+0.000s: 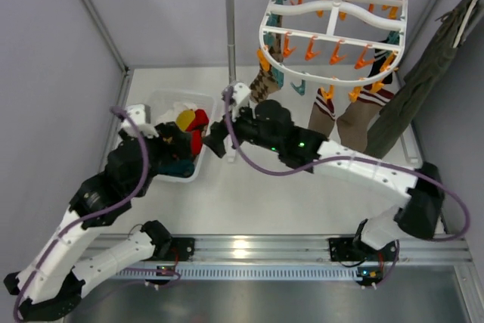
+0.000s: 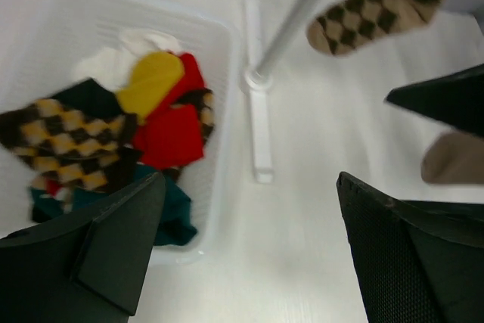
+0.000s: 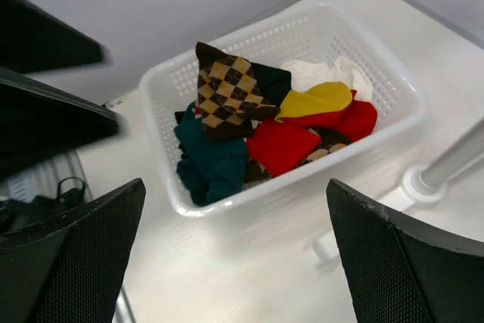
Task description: Remove the socks clipped to the hanger
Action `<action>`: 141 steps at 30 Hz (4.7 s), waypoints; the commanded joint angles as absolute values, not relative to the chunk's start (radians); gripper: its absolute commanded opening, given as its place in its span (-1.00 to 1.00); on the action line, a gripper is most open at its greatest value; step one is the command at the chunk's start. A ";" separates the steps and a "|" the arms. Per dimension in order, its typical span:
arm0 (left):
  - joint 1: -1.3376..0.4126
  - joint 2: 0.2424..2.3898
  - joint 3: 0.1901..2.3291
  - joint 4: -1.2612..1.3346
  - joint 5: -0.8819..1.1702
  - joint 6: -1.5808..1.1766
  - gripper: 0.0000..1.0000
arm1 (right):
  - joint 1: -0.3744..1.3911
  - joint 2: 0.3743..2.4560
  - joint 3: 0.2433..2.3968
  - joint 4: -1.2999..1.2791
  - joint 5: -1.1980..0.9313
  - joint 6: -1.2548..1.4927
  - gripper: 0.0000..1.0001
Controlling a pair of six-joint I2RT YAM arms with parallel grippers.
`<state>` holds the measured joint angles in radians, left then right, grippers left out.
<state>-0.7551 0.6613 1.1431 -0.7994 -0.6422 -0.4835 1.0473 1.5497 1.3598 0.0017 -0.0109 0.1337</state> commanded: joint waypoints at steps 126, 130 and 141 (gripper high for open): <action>-1.259 1.759 0.943 0.992 -0.746 0.017 -1.00 | 0.877 1.049 1.284 -0.072 0.585 -0.006 -0.63; -1.258 1.769 0.925 0.992 -0.755 0.003 -1.00 | 0.879 1.040 1.278 -0.064 0.575 -0.008 -0.92; -1.256 1.779 0.893 0.992 -0.767 -0.040 -1.00 | 0.879 1.000 1.243 -0.052 0.534 -0.012 -1.00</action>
<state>-1.2575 1.7958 0.9070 0.9432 -0.7666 -0.0135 0.8936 1.0374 1.2369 -0.1474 0.5697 -0.0116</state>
